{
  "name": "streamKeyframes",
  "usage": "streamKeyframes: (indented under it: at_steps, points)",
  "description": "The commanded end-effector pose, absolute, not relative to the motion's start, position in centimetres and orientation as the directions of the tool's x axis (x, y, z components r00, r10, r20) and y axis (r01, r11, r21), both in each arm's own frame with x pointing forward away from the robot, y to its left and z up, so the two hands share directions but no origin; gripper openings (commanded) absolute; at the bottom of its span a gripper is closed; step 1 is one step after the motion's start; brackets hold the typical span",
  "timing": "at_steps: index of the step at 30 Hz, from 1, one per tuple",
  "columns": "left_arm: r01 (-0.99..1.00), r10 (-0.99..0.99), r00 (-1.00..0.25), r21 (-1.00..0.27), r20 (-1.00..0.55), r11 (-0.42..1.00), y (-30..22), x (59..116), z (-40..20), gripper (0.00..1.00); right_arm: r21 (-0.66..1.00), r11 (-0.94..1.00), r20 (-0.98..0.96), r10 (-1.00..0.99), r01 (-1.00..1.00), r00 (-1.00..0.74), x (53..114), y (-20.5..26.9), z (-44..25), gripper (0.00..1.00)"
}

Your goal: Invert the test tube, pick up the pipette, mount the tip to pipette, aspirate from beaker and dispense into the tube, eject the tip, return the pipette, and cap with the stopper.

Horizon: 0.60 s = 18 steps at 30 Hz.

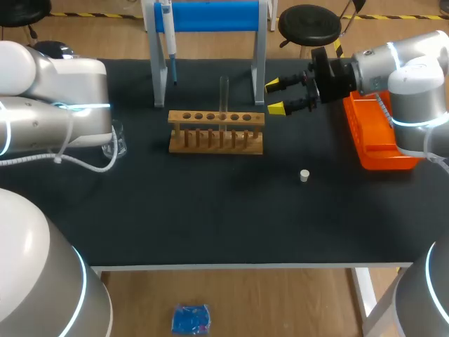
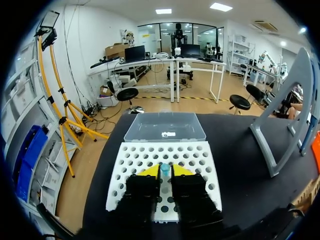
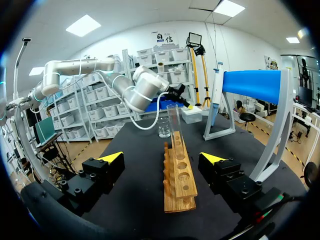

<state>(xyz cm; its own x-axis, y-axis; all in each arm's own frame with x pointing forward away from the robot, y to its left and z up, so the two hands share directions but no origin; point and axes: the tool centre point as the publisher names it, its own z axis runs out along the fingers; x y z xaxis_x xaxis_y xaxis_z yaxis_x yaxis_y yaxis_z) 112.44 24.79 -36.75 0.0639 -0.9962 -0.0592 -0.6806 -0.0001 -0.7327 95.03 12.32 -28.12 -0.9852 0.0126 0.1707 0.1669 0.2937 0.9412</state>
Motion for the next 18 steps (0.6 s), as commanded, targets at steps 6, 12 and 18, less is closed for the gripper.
streamKeyframes:
  at_steps: [6, 12, 18]
  points:
    - [-0.675, -0.995, 0.067, -0.738, -0.076, 0.011, 24.43, 112.66, -37.05, 0.63, 0.941, 0.294, 0.17, 0.014, 0.166, -0.985, 94.98, 12.32, -28.12, 1.0]
    - [-0.671, -0.995, 0.068, -0.742, -0.074, 0.01, 24.41, 112.94, -36.84, 0.58, 0.941, 0.294, 0.17, 0.014, 0.166, -0.985, 94.98, 12.32, -28.12, 1.0]
    - [-0.666, -0.995, 0.073, -0.746, -0.066, 0.001, 24.53, 112.97, -36.6, 0.65, 0.941, 0.294, 0.17, 0.014, 0.166, -0.985, 94.98, 12.32, -28.12, 1.0]
